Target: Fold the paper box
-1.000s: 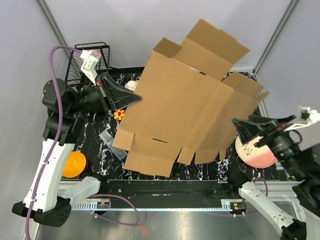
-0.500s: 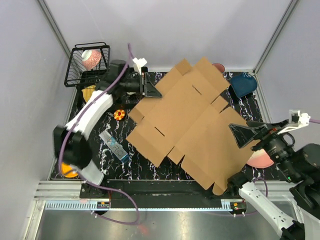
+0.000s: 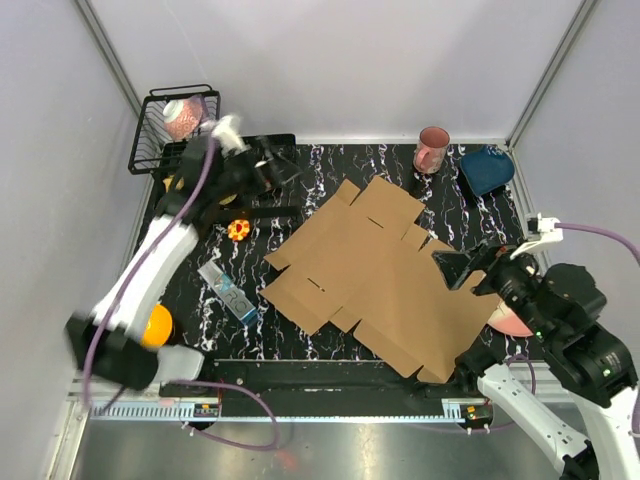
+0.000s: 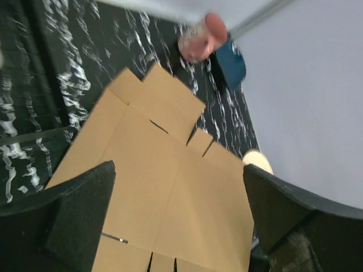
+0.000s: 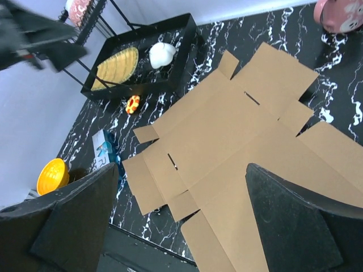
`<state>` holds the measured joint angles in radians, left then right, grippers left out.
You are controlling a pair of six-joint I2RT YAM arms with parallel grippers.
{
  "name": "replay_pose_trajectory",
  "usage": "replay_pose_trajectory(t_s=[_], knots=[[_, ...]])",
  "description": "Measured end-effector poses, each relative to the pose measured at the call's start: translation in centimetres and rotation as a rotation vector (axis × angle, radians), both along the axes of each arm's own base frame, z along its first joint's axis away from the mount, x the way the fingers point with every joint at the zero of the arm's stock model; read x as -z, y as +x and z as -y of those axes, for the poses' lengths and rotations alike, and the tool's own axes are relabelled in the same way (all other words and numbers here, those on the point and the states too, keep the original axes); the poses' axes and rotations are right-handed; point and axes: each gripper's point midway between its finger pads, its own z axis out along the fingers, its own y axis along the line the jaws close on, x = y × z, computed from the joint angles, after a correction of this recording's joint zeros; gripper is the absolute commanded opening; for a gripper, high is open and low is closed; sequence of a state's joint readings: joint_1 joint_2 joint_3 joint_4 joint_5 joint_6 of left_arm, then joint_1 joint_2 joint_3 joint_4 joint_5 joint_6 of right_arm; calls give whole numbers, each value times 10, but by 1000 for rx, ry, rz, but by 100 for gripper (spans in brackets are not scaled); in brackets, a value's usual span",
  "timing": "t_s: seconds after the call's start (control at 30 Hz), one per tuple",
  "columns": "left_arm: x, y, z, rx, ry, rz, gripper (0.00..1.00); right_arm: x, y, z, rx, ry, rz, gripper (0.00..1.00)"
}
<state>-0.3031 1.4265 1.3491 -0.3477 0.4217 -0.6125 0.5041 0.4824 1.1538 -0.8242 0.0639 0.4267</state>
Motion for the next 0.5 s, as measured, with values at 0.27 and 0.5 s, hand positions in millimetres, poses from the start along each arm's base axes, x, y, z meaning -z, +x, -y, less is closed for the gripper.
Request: replay_pose_trajectory(t_s=[0.27, 0.5], knots=[[25, -137, -33, -413, -233, -42, 99, 26, 14, -12, -12, 4, -55, 100], [178, -204, -24, -581, -4, -418, 99, 36, 23, -30, -61, 34, -92, 100]])
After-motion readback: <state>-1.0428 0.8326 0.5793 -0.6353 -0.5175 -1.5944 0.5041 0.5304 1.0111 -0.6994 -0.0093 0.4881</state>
